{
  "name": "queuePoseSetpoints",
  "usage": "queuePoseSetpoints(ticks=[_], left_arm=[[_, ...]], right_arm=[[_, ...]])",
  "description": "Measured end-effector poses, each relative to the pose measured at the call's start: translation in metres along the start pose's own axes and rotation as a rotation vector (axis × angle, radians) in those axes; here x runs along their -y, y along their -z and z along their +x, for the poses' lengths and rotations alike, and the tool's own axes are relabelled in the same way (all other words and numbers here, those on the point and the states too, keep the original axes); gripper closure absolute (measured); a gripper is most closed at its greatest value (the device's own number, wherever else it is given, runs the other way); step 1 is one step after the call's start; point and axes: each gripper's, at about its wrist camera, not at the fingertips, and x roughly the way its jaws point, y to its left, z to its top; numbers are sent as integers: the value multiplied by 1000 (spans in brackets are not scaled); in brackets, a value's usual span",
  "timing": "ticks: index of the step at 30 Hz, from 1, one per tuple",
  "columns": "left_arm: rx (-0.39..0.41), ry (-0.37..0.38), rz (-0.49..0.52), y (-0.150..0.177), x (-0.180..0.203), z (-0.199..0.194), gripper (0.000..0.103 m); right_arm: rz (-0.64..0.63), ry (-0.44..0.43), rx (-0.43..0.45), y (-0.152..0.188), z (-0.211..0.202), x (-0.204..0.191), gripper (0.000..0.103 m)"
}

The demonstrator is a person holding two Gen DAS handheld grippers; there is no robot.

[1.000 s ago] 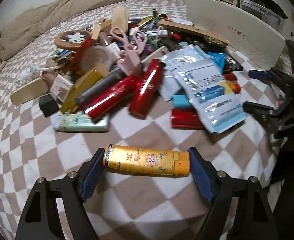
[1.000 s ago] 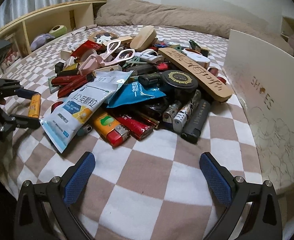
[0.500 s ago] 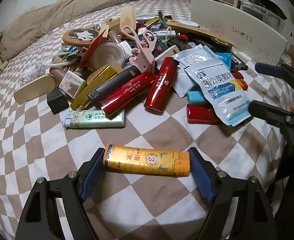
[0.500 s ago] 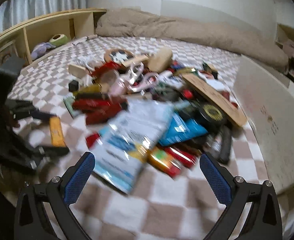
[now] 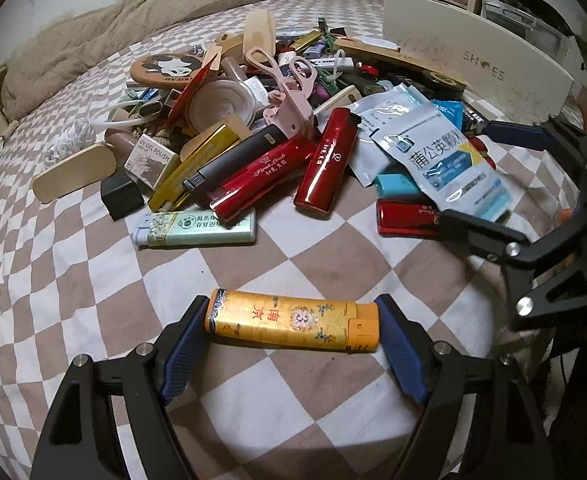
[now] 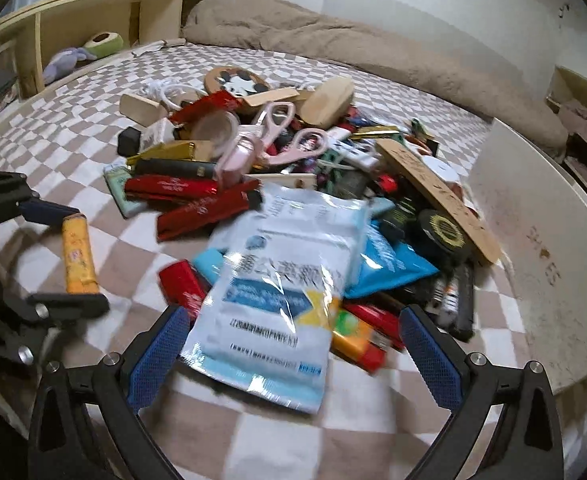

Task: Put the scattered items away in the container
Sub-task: 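Lower the right gripper onto the white medicine packet while the left gripper holds the yellow lighter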

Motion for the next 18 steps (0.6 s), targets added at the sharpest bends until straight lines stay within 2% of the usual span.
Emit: queuePoseSetpoints(ticks=[5,9,18], left_arm=[[0,-1,2,1,-1,0,21],[1,-2,3,1,0,0,21],[0,0,1,1,-1,1,21]], right_arm=[[30,-5,2,0,-3,17,0],[0,-50,13,-8,-4,14,0],[-27,-47,-26,-20,14,4,0]])
